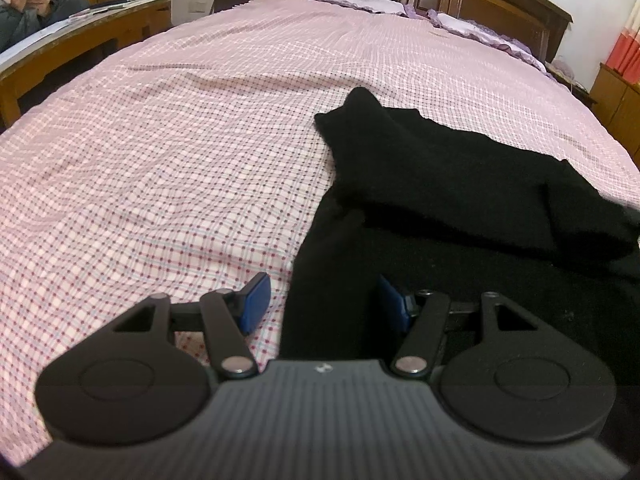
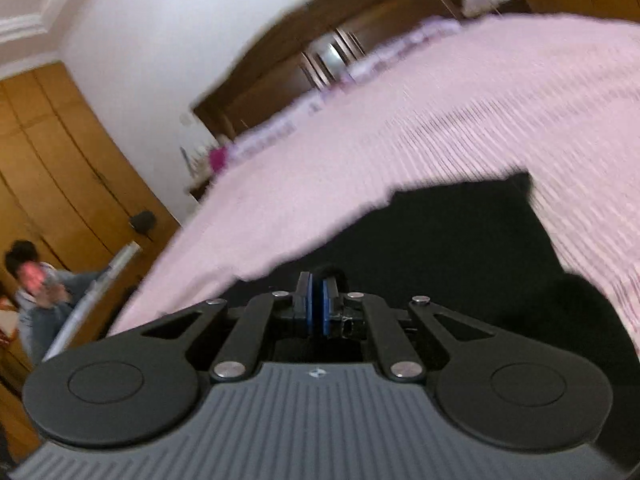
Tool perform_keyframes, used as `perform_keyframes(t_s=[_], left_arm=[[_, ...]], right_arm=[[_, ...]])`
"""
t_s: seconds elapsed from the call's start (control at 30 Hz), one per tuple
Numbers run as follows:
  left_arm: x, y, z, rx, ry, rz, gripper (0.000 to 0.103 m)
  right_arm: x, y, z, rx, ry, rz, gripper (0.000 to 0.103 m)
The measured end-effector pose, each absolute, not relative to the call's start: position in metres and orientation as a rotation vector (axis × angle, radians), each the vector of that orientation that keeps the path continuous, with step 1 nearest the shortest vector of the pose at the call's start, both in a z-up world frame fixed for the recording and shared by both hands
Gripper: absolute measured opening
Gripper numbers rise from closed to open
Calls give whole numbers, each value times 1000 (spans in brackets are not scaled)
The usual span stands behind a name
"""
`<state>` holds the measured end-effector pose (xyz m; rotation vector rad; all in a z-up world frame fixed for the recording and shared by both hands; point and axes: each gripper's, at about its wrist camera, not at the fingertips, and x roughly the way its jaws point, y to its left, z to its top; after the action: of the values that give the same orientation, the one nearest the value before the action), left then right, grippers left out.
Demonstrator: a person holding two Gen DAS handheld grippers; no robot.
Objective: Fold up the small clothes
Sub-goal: 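Fold the held edge inward over the body with the right gripper, open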
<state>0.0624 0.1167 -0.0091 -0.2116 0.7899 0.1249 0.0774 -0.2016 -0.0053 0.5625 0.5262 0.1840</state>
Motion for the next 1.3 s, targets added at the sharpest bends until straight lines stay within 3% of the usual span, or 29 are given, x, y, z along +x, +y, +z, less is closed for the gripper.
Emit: perform_keyframes(t_s=[0.13,0.2,0.23,0.3,0.37,0.5,1.0,1.07,1.1,1.13,1.2,1.3], left_arm=[[67,115,-8,-214,792,116,62],[68,113,-8,-205,792,111,62],[69,112,-9,-199,793,109,62],[69,111,-10,-189,794,111,62],[70,110,-11,-185,797,113,62],[70,109,-13,-182,799,114,63],[71,105,-17,-163,796,128,66],[70,104,-13,-167,782,124,66],[70,104,-11,-170,772,118,66],[69,105,-7,-174,756,110,66],[70,104,0,-172,728,98,66],[76,101,11,-160,690,77,66]], right_arm=[[87,-211,-34,562,665,103,10],[83,-217,-41,559,691,109,17],[80,-217,-39,546,689,118,22],[74,-218,-34,510,692,129,44],[66,-228,-22,491,684,125,58],[50,-220,7,416,629,167,68],[70,-119,-5,-33,651,379,73],[77,-116,-16,-76,654,366,73],[78,-115,-19,-95,643,361,67],[85,-116,-23,-96,633,350,59],[87,-122,-20,-55,611,327,20],[91,-140,-9,39,572,322,8]])
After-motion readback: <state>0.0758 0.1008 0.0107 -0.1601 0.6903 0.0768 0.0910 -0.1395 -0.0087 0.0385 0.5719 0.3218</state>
